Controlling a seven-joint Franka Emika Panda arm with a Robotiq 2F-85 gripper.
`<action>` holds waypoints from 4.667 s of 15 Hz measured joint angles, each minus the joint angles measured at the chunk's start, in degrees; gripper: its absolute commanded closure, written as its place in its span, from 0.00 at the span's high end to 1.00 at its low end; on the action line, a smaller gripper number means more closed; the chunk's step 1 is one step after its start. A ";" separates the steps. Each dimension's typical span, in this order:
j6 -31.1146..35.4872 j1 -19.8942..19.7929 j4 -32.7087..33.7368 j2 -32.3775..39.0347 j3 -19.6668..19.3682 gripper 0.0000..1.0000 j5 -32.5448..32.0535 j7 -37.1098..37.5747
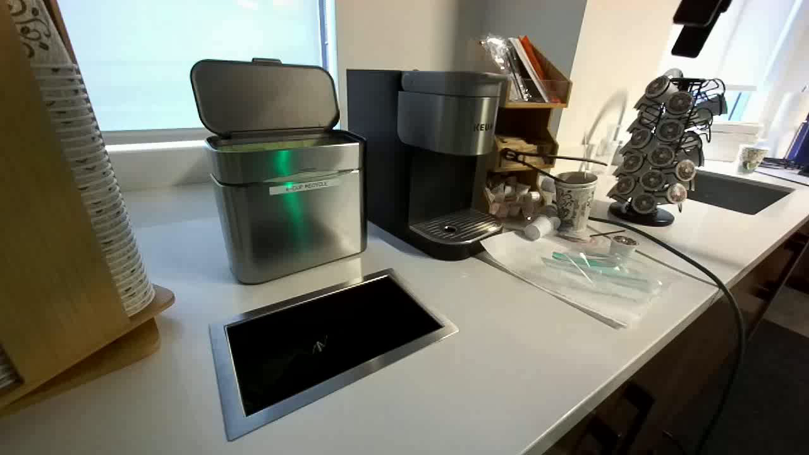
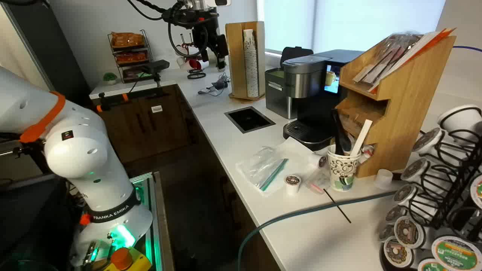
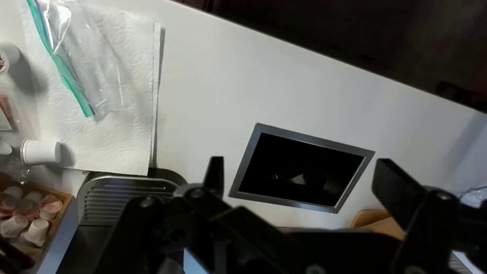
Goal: Open the coffeemaker.
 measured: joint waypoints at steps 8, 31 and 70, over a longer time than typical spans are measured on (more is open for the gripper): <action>0.00 0.00 0.00 0.00 0.00 1.00 0.00 0.00; 21.47 -9.49 3.31 9.62 1.55 1.00 3.98 29.10; 87.46 -28.94 -5.98 25.51 26.54 1.00 2.38 77.19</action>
